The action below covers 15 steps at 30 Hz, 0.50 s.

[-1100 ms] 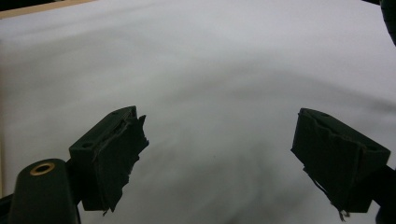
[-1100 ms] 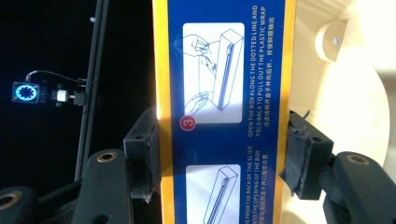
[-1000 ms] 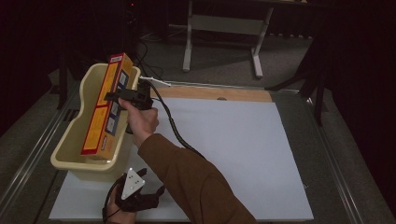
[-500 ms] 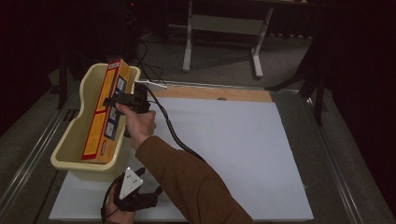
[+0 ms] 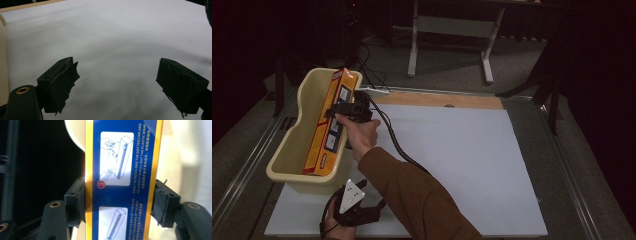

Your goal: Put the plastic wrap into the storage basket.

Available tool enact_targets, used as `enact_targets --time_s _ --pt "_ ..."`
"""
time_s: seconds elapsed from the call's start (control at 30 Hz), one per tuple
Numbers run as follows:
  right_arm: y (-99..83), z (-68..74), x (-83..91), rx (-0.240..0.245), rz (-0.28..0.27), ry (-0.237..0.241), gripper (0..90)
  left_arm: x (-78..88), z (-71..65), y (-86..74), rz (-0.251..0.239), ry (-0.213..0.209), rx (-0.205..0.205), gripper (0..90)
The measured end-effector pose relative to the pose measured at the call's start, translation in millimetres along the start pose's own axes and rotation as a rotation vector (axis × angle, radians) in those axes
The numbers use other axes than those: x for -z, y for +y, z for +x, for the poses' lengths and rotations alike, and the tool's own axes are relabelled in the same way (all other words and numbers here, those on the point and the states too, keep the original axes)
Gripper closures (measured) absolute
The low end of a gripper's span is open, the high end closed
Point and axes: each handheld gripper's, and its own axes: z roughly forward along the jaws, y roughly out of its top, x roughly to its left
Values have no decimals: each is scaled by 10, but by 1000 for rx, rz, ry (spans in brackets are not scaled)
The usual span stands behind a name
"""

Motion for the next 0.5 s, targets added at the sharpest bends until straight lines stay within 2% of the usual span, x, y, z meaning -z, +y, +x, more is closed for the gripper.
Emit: enact_targets --time_s 0.03,0.07,0.1,0.17,0.23,0.27,0.33,0.43,0.47,0.5 --pt "-1 6 6 9 -1 -24 359 1 0 0 -1 0 0 157" --pt "-1 6 6 9 -1 -24 359 1 0 0 -1 0 0 156" --pt "20 41 74 32 -35 -22 346 -2 0 -1 0 -1 0 157" --pt "54 94 137 24 -28 34 348 -6 -2 -1 0 -2 0 157" --pt "66 173 179 57 -7 37 360 -13 -8 -1 6 -2 -3 157" --pt "63 209 196 79 1 20 368 -15 -12 -1 6 -2 -3 157" --pt "57 242 232 110 -8 22 368 -16 -15 0 5 -3 -4 157" --pt "54 238 263 163 -5 -5 377 -6 -18 -3 6 0 -10 156" --pt "54 238 263 163 -5 -5 377 -6 -18 -3 6 0 -10 156" --pt "47 216 285 206 -4 -43 382 -6 -18 -3 3 1 -6 157"
